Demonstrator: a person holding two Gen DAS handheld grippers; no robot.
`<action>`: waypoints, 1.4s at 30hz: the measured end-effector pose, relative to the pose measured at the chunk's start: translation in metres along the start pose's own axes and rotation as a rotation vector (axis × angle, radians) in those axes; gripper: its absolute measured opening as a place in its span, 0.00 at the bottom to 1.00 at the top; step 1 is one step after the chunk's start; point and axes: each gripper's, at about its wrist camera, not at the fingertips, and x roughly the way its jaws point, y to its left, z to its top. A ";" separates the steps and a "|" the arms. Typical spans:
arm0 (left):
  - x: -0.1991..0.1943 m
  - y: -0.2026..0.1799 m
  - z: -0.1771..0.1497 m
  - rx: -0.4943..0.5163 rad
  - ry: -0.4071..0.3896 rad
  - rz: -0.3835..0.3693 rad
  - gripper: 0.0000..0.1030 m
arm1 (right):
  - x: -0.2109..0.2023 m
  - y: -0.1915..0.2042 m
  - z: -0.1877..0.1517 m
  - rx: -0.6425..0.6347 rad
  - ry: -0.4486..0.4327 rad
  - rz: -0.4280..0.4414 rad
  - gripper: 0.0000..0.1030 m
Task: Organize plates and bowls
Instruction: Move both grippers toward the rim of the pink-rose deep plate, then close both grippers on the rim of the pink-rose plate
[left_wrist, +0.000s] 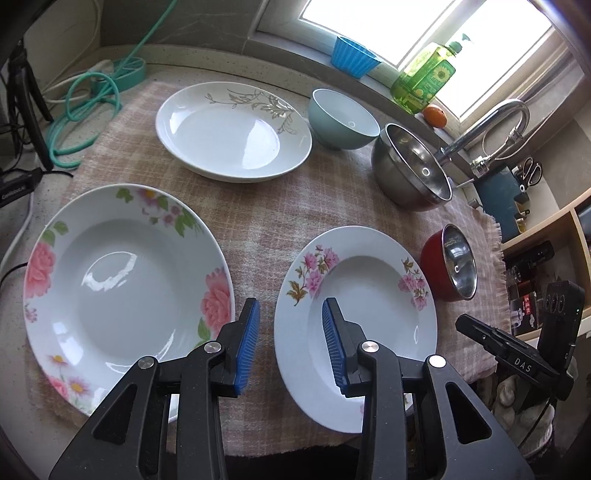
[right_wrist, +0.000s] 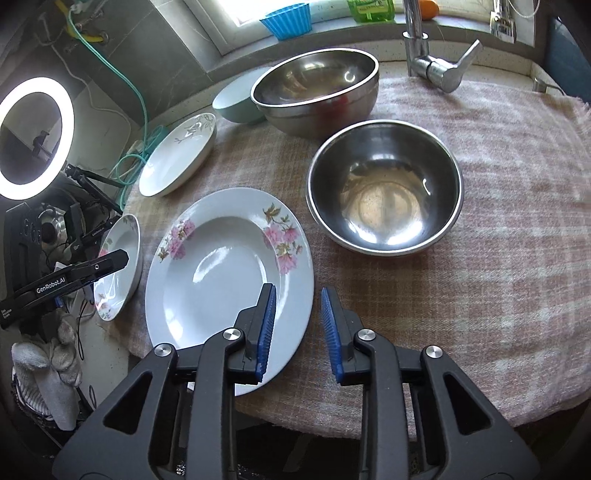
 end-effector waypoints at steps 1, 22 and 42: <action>-0.003 0.003 -0.001 -0.012 -0.006 -0.002 0.33 | -0.002 0.003 0.001 -0.007 -0.013 0.005 0.30; -0.072 0.104 -0.032 -0.271 -0.160 0.146 0.33 | 0.031 0.098 0.027 -0.172 -0.021 0.137 0.46; -0.070 0.165 -0.037 -0.380 -0.164 0.157 0.33 | 0.111 0.177 0.046 -0.240 0.155 0.248 0.40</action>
